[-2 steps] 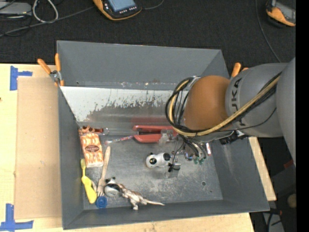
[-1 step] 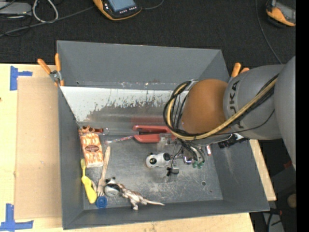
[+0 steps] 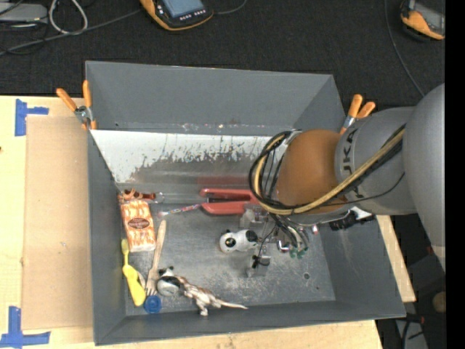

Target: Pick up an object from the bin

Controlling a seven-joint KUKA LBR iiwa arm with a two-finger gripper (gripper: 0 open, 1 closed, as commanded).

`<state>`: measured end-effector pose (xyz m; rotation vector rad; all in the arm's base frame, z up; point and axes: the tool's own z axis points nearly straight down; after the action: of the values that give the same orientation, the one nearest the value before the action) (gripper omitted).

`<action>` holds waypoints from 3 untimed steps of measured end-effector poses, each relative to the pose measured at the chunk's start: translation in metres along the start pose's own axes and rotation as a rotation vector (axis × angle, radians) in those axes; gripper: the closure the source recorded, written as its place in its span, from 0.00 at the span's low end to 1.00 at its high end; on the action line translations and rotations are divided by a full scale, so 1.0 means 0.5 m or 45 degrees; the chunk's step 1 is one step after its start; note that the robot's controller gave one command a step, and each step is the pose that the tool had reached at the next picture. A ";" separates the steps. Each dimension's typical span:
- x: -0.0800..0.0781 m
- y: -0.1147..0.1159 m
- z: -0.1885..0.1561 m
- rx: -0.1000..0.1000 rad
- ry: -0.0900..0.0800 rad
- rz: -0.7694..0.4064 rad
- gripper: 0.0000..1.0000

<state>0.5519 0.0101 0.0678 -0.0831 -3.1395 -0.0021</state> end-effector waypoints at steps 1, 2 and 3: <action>0.002 0.016 -0.005 -0.002 0.001 0.031 1.00; 0.002 0.016 -0.005 -0.002 0.001 0.031 1.00; 0.006 0.016 -0.046 -0.002 0.007 0.031 1.00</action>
Offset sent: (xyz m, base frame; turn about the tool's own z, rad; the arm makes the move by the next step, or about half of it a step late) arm 0.0000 0.0000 0.0000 0.0000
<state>0.5496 0.0183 0.0909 -0.1210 -3.1325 -0.0050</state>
